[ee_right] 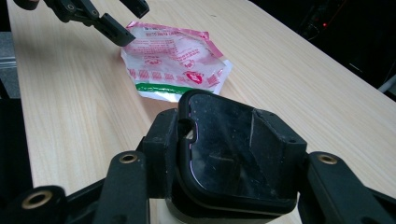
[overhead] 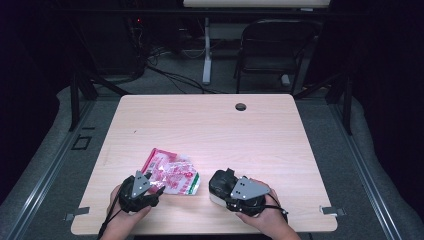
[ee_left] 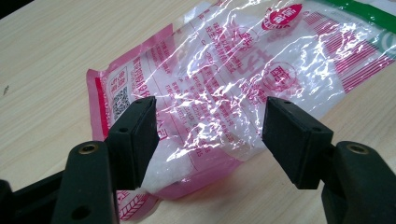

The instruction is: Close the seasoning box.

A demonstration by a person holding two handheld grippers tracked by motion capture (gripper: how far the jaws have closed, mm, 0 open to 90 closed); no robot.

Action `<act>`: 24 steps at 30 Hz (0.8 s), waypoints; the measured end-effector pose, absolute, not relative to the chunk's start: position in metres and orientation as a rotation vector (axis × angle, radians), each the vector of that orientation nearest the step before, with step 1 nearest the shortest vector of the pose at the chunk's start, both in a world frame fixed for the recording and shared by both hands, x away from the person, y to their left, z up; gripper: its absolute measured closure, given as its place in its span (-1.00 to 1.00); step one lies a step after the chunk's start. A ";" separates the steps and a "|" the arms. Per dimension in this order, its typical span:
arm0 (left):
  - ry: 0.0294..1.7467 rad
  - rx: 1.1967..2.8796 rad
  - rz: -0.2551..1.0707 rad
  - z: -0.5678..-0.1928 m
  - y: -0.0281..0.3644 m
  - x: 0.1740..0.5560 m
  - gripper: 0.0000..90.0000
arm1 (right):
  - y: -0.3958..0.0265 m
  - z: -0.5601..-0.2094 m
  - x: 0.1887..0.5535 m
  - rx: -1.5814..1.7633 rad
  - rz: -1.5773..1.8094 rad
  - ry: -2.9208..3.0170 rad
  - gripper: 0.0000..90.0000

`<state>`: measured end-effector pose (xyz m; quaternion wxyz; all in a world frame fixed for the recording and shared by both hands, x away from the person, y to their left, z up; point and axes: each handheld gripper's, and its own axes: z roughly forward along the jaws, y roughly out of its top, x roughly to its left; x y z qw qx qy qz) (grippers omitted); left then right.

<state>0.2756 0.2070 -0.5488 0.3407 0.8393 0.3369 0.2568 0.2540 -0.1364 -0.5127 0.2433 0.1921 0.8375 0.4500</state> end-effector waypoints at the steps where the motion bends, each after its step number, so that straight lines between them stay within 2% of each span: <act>1: 0.877 2.184 0.668 -0.549 0.207 0.276 -0.21 | -0.136 -0.513 0.254 0.525 1.231 2.290 0.14; 24: 0.883 2.184 0.666 -0.550 0.207 0.276 -0.21 | -0.139 -0.512 0.256 0.562 1.268 2.287 0.13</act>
